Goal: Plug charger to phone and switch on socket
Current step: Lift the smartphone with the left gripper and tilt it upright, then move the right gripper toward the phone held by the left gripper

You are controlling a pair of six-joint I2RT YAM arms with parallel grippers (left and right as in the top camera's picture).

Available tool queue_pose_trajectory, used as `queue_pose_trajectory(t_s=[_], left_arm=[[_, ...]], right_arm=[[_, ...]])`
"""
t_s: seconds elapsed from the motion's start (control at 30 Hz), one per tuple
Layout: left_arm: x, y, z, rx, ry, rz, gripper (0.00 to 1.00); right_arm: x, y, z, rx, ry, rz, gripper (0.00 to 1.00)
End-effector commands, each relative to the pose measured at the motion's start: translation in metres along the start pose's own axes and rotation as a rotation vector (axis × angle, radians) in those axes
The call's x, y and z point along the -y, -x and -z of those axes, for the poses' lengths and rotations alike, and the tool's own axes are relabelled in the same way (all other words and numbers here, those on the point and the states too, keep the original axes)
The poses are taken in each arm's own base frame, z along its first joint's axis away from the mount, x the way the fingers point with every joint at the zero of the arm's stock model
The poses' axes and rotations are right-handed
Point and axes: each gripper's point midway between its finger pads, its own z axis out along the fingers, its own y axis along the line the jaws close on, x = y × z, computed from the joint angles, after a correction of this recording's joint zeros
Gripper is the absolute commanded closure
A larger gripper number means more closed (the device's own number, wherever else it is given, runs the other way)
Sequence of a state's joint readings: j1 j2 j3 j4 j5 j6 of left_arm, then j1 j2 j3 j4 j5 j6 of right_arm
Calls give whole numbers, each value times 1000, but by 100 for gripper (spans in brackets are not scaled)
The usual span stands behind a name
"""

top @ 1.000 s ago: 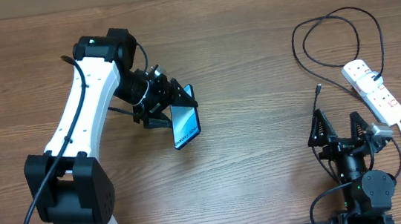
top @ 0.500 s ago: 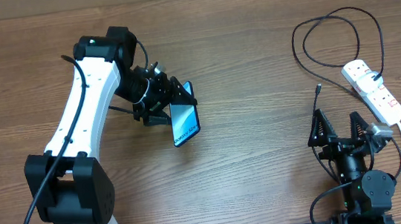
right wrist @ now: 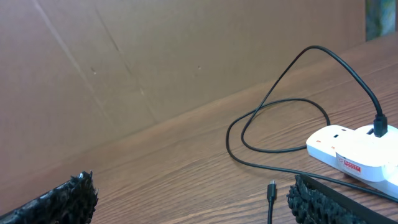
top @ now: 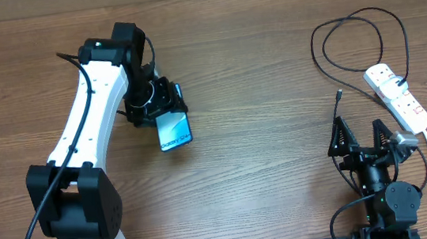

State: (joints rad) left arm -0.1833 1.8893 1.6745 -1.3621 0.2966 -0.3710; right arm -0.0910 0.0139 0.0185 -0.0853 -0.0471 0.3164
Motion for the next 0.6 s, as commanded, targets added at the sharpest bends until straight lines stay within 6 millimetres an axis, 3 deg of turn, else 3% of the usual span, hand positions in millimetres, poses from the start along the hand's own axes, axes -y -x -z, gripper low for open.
queue_pose_trajectory(t_s=[0.0,0.3,0.43,0.57], left_arm=[[-15,10,8,62,113,6,60],[-23,-1,8,18,155,-13,60],[-24,-4,8,4,159,-23,60],[-24,-5,8,2,158,-25,60]], right_arm=[[2,-1,0,6,-5,11,0],[-7,-3,0,-7,45,-43,0],[-44,-14,6,-114,250,-272,0],[-91,-33,30,-335,507,-464,0]])
